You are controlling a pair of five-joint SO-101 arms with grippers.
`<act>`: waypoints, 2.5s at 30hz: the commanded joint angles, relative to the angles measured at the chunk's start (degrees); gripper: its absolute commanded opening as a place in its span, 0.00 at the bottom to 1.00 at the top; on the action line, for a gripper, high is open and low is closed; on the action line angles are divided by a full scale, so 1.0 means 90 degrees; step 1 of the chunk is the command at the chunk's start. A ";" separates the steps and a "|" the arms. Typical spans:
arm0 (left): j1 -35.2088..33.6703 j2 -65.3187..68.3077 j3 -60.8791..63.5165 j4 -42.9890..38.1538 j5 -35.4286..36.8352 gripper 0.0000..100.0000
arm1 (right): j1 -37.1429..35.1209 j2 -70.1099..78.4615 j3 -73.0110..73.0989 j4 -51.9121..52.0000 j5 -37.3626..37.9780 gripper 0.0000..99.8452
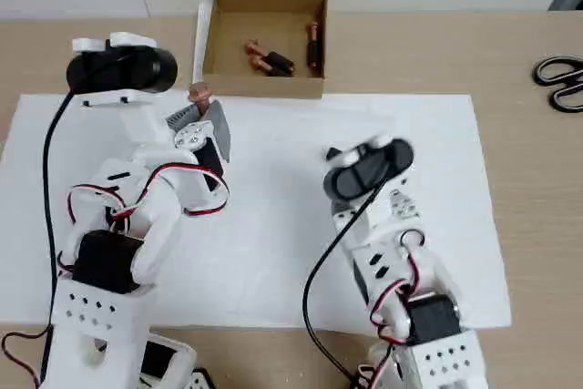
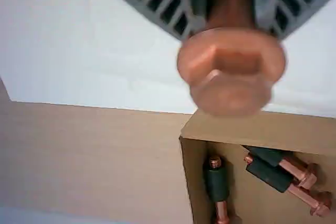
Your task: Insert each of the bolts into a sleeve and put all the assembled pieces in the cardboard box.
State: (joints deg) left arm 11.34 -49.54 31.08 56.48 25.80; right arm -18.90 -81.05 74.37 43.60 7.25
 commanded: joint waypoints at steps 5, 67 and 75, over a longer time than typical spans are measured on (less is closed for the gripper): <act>0.0039 -0.0195 0.0259 -0.0313 0.0098 0.01 | -0.0513 -0.2261 0.1250 -0.0357 -0.0361 0.00; 0.2061 -0.0195 0.2750 -0.2813 -0.0527 0.01 | -0.1665 -0.2310 0.2393 -0.1382 -0.1407 0.00; 0.2051 -0.0195 0.2711 -0.2256 -0.0049 0.01 | -0.1665 -0.2310 0.2393 -0.1382 -0.1407 0.00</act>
State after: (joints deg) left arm 30.07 -50.33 55.96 35.21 24.84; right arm -33.93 -101.19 95.82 32.44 -4.79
